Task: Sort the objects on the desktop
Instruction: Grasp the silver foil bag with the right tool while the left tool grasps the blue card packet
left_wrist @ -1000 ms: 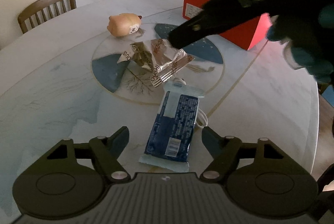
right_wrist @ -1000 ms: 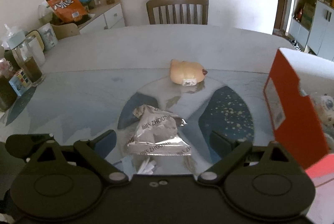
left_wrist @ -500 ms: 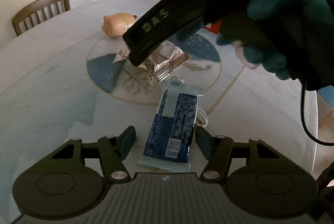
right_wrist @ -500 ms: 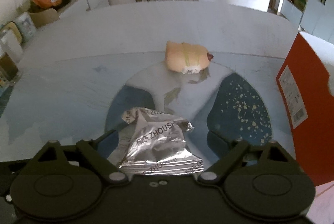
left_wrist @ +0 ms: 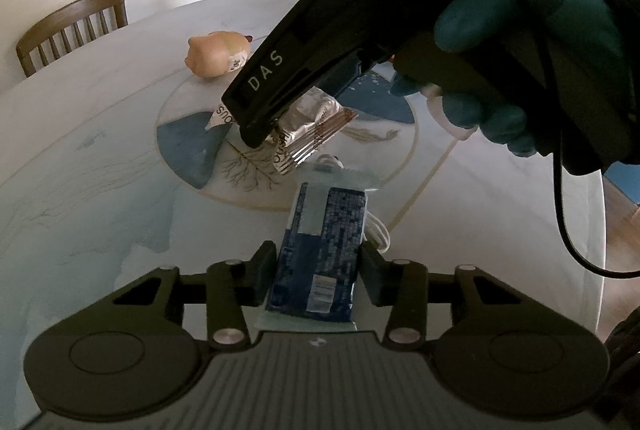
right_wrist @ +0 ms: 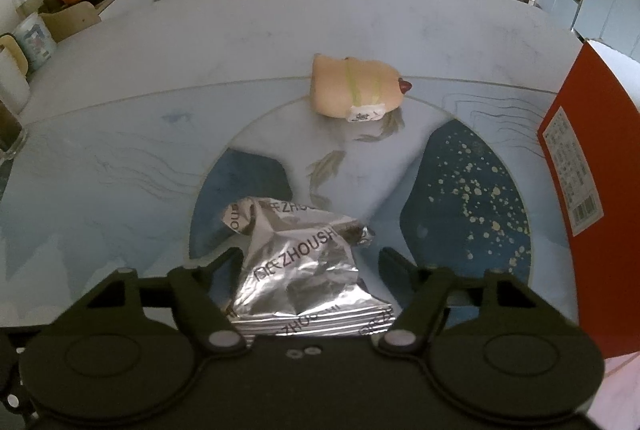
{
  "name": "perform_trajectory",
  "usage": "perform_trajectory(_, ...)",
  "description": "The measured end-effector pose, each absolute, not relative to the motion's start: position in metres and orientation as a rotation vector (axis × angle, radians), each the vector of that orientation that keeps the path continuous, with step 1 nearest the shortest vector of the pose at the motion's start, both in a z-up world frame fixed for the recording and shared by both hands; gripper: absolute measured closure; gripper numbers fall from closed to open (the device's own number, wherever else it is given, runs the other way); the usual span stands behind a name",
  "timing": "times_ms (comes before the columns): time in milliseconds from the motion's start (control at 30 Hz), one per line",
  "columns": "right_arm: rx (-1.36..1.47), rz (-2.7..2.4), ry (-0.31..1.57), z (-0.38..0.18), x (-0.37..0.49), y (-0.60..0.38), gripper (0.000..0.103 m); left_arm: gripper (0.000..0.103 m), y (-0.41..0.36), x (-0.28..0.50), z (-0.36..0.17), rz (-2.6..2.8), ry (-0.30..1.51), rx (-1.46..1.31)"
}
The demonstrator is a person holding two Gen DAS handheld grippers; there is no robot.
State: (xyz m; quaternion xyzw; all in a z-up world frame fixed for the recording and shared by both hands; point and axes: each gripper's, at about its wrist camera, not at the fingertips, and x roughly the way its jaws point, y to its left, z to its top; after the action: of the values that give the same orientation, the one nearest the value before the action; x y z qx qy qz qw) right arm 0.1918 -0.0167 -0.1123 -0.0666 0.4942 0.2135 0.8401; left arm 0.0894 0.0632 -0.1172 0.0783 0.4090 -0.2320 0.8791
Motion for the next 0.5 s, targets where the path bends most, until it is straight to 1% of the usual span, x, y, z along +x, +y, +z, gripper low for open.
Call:
perform_trajectory(33,-0.142,0.453,1.044,-0.112,0.191,-0.016,0.040,0.060,0.063,0.090,-0.117,-0.484,0.854,0.159)
perform_trajectory(133,-0.153,0.450,1.043,-0.111,0.191,-0.016,0.041,0.065,0.064,0.090,-0.116,-0.477,0.858,0.149)
perform_trajectory(367,-0.164,0.451,1.027,-0.104,0.189,-0.020,0.044,0.066,0.067,0.089,-0.112,-0.470,0.863,0.124)
perform_trajectory(500,-0.161,0.452,1.023,-0.098,0.187,-0.024,0.048,0.067,0.069,0.088,-0.107,-0.463,0.862,0.109)
